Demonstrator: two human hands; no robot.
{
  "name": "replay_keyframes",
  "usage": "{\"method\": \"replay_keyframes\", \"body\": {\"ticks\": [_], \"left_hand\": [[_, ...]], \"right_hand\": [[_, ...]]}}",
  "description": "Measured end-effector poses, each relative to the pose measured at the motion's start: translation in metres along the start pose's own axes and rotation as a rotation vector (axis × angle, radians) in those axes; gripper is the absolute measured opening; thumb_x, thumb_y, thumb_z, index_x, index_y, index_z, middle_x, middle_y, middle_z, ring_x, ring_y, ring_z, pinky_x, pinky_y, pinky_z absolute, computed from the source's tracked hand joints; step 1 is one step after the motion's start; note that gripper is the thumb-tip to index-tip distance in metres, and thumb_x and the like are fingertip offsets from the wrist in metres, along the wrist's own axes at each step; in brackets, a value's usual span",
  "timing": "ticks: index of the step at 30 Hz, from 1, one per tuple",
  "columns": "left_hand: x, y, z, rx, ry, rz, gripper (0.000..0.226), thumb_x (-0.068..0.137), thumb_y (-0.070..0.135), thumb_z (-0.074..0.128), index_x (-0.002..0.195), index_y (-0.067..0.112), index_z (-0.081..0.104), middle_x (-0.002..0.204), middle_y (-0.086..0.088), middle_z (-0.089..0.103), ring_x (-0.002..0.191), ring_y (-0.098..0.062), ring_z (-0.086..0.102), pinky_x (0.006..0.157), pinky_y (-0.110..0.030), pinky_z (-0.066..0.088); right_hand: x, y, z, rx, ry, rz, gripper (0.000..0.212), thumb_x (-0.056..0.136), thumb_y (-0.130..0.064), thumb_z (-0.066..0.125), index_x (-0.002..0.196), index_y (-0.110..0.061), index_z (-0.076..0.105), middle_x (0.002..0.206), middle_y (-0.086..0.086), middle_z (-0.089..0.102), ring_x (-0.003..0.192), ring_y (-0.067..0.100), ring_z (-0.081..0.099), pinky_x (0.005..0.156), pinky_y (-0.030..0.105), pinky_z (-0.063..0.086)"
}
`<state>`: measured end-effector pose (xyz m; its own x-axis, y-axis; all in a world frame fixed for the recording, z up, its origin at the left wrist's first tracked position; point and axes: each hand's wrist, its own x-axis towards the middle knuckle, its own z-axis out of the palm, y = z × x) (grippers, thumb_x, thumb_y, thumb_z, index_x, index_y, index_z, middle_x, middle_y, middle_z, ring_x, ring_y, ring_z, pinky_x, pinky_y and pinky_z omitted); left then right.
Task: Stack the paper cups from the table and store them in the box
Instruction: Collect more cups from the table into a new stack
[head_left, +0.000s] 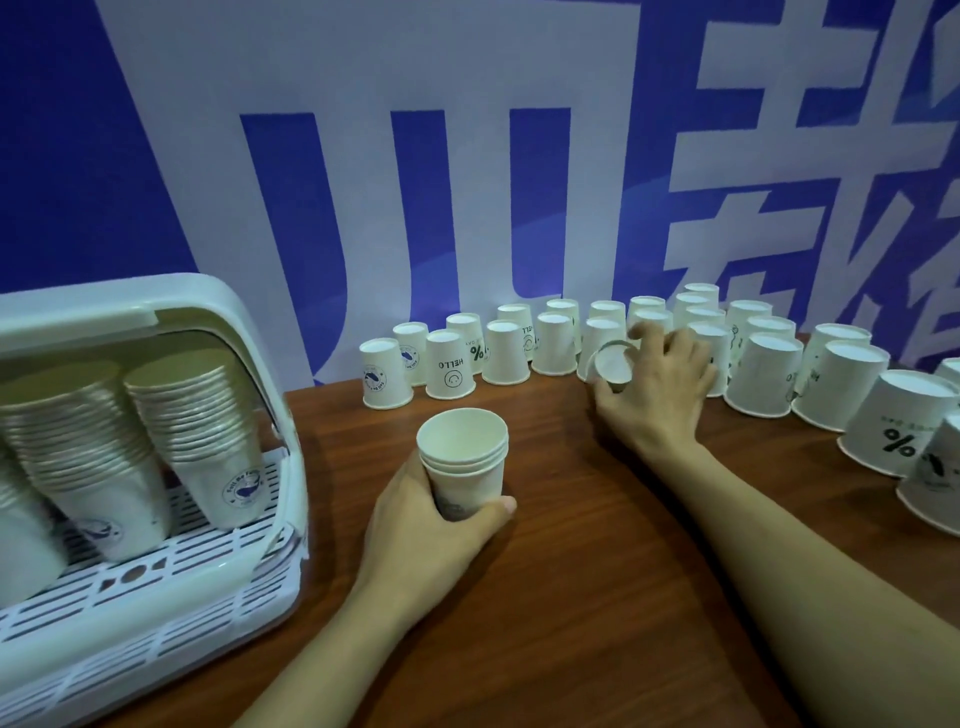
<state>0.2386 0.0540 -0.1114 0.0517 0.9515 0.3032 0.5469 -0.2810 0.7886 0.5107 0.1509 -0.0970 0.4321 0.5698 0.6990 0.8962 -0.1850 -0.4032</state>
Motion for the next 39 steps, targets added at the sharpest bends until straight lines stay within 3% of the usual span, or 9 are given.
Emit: {"method": "replay_keyframes", "body": {"ticks": [7,12,14,17,22,27,32,36,39], "left_hand": [[0.001,0.0,0.001,-0.009,0.007,-0.001,0.057,0.072,0.05,0.092,0.118,0.041,0.059,0.116,0.023,0.068,0.104,0.009,0.061,0.082,-0.015,0.048],[0.001,-0.002,0.003,-0.005,0.014,-0.007,0.056,0.072,0.049,0.092,0.114,0.044,0.056,0.116,0.022,0.068,0.106,0.001,0.063,0.085,-0.021,0.05],[0.001,-0.003,0.003,-0.009,0.024,-0.005,0.059,0.069,0.053,0.092,0.116,0.043,0.057,0.118,0.02,0.068,0.11,-0.002,0.064,0.092,-0.029,0.053],[0.002,-0.003,0.003,-0.032,0.054,-0.001,0.07,0.061,0.064,0.083,0.121,0.036,0.062,0.12,0.017,0.068,0.112,-0.006,0.064,0.098,-0.038,0.056],[0.004,-0.004,0.004,-0.044,0.08,-0.002,0.074,0.063,0.063,0.083,0.127,0.036,0.059,0.122,0.015,0.065,0.113,-0.009,0.063,0.096,-0.04,0.057],[0.004,-0.006,0.002,-0.072,0.187,-0.033,0.075,0.057,0.062,0.079,0.125,0.036,0.063,0.118,0.011,0.067,0.109,-0.012,0.067,0.093,-0.041,0.059],[0.01,-0.008,0.001,-0.008,0.259,-0.093,0.084,0.049,0.073,0.071,0.118,0.025,0.067,0.112,0.003,0.067,0.108,-0.022,0.068,0.086,-0.044,0.06],[0.013,-0.015,0.004,-0.02,0.248,-0.08,0.08,0.054,0.07,0.076,0.124,0.035,0.063,0.118,0.009,0.07,0.115,-0.019,0.068,0.09,-0.045,0.059],[0.013,-0.015,0.005,-0.016,0.25,-0.08,0.079,0.054,0.067,0.076,0.125,0.036,0.062,0.118,0.01,0.07,0.114,-0.019,0.067,0.091,-0.045,0.059]], "right_hand": [[-0.008,-0.01,-0.008,0.12,-0.251,0.07,0.036,0.082,-0.037,0.068,0.102,-0.014,0.049,0.11,0.011,0.063,0.099,0.039,0.061,0.086,0.045,0.047],[-0.014,-0.031,-0.024,0.124,-0.475,0.138,0.077,0.062,-0.055,0.077,0.124,-0.019,0.05,0.115,0.006,0.065,0.108,0.034,0.063,0.093,0.046,0.051],[-0.016,-0.043,-0.03,0.16,-0.527,0.131,0.063,0.055,-0.064,0.075,0.102,-0.024,0.063,0.097,0.002,0.071,0.091,0.025,0.068,0.078,0.042,0.057],[-0.015,-0.07,-0.048,0.588,-0.512,0.14,0.041,0.07,-0.035,0.083,0.103,-0.023,0.063,0.096,-0.003,0.07,0.08,0.007,0.064,0.06,0.026,0.05],[-0.034,-0.115,-0.072,1.137,-0.657,0.044,0.066,0.065,-0.02,0.094,0.119,-0.012,0.056,0.111,0.004,0.074,0.099,0.013,0.073,0.078,0.025,0.058],[-0.055,-0.124,-0.072,1.011,-0.784,-0.179,0.075,0.063,-0.025,0.09,0.128,-0.031,0.052,0.117,-0.005,0.067,0.104,0.0,0.066,0.082,0.015,0.053],[-0.058,-0.121,-0.066,0.988,-0.866,-0.215,0.105,0.059,-0.065,0.075,0.152,-0.04,0.033,0.124,-0.024,0.054,0.121,-0.011,0.051,0.101,0.02,0.042],[-0.058,-0.122,-0.067,1.011,-0.768,-0.243,0.084,0.07,-0.072,0.062,0.144,-0.032,0.053,0.124,-0.014,0.065,0.114,-0.004,0.061,0.1,0.023,0.047],[-0.065,-0.125,-0.064,0.929,-0.642,-0.352,0.049,0.083,-0.062,0.059,0.109,-0.025,0.077,0.102,-0.016,0.073,0.102,0.002,0.067,0.096,0.034,0.051]]}}
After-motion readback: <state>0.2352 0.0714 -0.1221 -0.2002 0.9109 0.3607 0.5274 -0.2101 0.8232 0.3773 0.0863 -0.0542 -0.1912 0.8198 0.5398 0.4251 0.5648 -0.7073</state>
